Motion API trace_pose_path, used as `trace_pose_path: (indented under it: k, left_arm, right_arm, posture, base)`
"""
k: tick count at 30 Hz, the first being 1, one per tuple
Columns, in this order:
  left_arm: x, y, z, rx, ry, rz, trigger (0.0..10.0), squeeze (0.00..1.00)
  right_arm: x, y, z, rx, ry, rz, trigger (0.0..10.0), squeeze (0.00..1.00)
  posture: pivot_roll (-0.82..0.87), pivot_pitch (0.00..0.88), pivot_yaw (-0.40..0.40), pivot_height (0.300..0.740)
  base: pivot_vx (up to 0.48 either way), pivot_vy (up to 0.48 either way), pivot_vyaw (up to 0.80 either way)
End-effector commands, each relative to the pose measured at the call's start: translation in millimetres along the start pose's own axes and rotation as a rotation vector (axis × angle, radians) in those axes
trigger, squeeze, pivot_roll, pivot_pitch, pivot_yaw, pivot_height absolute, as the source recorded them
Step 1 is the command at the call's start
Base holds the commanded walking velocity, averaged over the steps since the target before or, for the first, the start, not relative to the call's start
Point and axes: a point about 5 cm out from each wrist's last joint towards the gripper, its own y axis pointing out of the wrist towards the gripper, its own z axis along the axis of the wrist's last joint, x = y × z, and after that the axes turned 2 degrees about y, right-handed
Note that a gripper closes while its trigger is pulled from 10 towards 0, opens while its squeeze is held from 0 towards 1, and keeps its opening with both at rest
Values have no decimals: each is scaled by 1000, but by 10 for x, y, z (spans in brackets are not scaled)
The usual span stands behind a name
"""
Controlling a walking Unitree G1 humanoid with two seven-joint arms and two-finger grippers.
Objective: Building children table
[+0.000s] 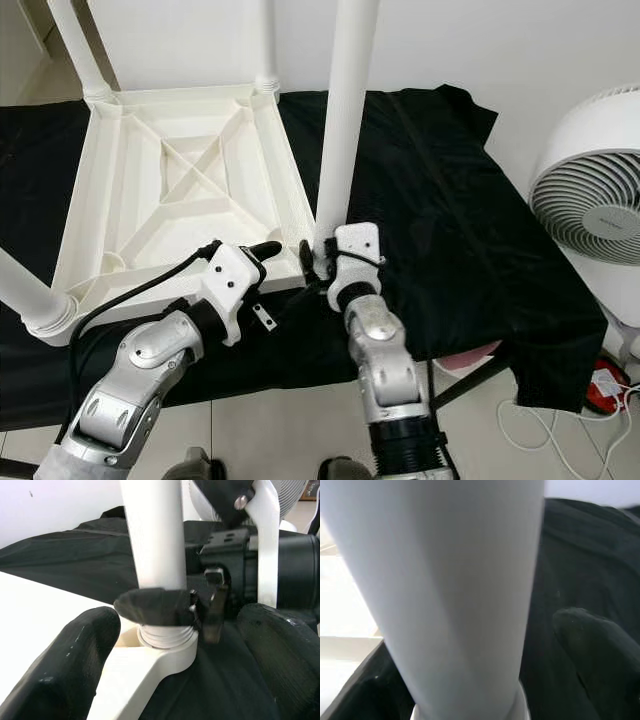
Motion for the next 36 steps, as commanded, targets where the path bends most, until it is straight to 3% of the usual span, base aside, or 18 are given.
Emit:
trace_pose_path:
  k: [1,5,7,11,19,20,22,23,24,25,36]
  left_arm:
    - [3,-19,-34,-15,-2,17,10000,0]
    - [3,-27,-38,-17,-2,18,10000,0]
    - [13,-35,-40,-22,-5,7,10000,0]
    - [46,-49,-36,-25,-11,-17,10000,0]
    - [67,-84,-36,-31,-19,-34,10000,0]
    - [61,-101,-48,-39,-22,-34,10000,0]
    - [61,-101,-48,-39,-22,-34,10000,0]
    - [60,-112,-53,-43,-21,-35,10000,0]
    - [60,-119,-55,-45,-20,-35,10000,0]
    - [56,-127,-57,-48,-18,-33,10000,0]
    - [36,-140,-53,-55,-15,-19,10000,0]
  right_arm:
    - [55,5,-32,-28,11,71,10000,0]
    - [97,19,-19,-34,-22,178,10000,0]
    - [115,33,-3,-38,-78,313,10000,0]
    - [136,67,8,-40,-115,439,10000,0]
    - [140,162,-11,-43,-172,581,10000,0]
    - [146,197,-34,-50,-191,610,8510,0]
    - [146,197,-34,-50,-191,610,8510,0]
    - [155,220,-50,-59,-208,613,4275,0]
    - [166,236,-62,-65,-219,618,4275,0]
    - [173,244,-80,-76,-221,628,0,0]
    - [155,257,-136,-70,-198,678,0,0]
  posture:
    - [-43,67,-18,740]
    - [-43,67,-18,740]
    - [-39,71,-14,740]
    - [-36,75,-12,740]
    - [-26,79,-9,740]
    - [-16,80,-13,740]
    - [-16,80,-13,740]
    - [-9,78,-15,740]
    - [-9,78,-15,740]
    - [-2,77,-20,740]
    - [5,74,-24,740]
  base:
    - [0,0,0]
    - [0,0,0]
    - [0,0,0]
    - [0,0,0]
    - [0,0,0]
    - [0,0,0]
    - [0,0,0]
    - [0,0,0]
    - [0,0,0]
    - [0,0,0]
    - [0,0,0]
